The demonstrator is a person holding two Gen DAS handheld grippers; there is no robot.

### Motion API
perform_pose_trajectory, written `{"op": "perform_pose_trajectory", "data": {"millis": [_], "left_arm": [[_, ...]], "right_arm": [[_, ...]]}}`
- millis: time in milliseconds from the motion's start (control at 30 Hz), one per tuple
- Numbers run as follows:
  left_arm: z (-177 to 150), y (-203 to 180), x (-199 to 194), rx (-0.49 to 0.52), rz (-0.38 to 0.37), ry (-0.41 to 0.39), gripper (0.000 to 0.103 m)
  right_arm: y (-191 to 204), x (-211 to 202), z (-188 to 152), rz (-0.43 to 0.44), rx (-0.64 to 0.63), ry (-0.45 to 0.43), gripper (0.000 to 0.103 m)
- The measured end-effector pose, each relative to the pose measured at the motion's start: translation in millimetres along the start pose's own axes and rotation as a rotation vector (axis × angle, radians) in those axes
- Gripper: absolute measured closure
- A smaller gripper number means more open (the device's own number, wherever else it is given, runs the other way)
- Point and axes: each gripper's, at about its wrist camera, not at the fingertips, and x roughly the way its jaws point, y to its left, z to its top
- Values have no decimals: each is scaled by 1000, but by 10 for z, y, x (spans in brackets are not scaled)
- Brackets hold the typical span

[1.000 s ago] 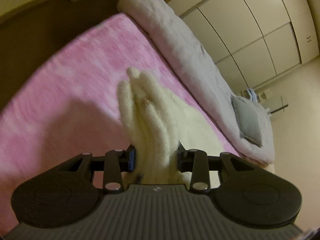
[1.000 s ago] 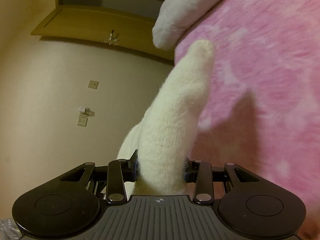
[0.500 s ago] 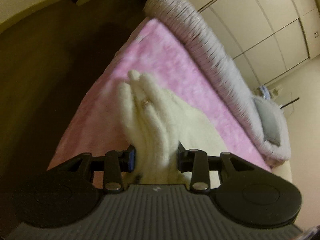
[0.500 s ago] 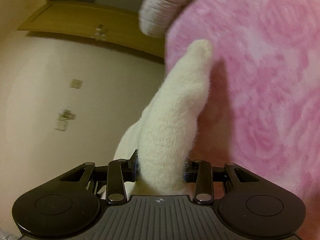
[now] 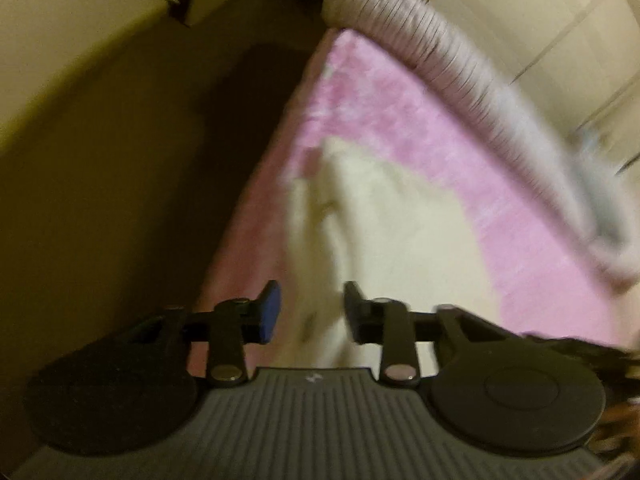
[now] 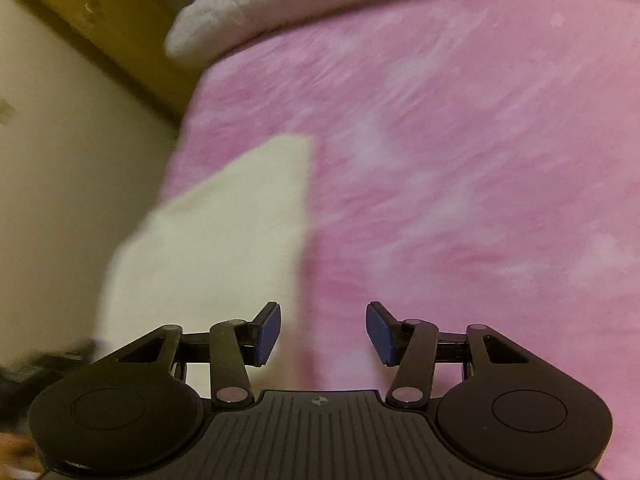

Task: Fold clothes
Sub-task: 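Fold the pinched edge over with both grippers and press it down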

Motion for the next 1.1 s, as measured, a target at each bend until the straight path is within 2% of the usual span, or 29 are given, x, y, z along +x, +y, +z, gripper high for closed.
{"op": "perform_pose_trajectory", "data": {"millis": [100, 200, 300, 367, 467, 600, 700, 833, 967, 1100], "left_arm": [[-83, -297, -128, 120, 57, 26, 85], [-166, -595, -256, 240, 114, 52, 87], [-248, -892, -384, 360, 171, 78, 96], [-291, -799, -271, 342, 165, 96, 99], [-354, -648, -93, 310, 154, 124, 103], [-438, -446, 143, 268, 140, 161, 100], [-448, -480, 109, 277, 151, 153, 100], [-477, -678, -72, 318, 196, 136, 101], [-542, -667, -137, 276, 202, 140, 100], [-599, -592, 21, 231, 223, 143, 100]], "right_arm": [[259, -256, -292, -51, -128, 48, 51], [570, -243, -487, -10, -193, 110, 51], [792, -248, -619, 9, -243, 91, 58], [881, -152, -655, 2, -255, 89, 66], [904, 3, -711, 2, -271, 110, 71], [919, 166, -814, -9, -340, 134, 71], [941, 162, -853, -15, -379, 146, 70], [950, 5, -739, -3, -353, 159, 70], [982, -158, -735, 16, -408, 153, 70], [934, 44, -840, -2, -443, 182, 70]]}}
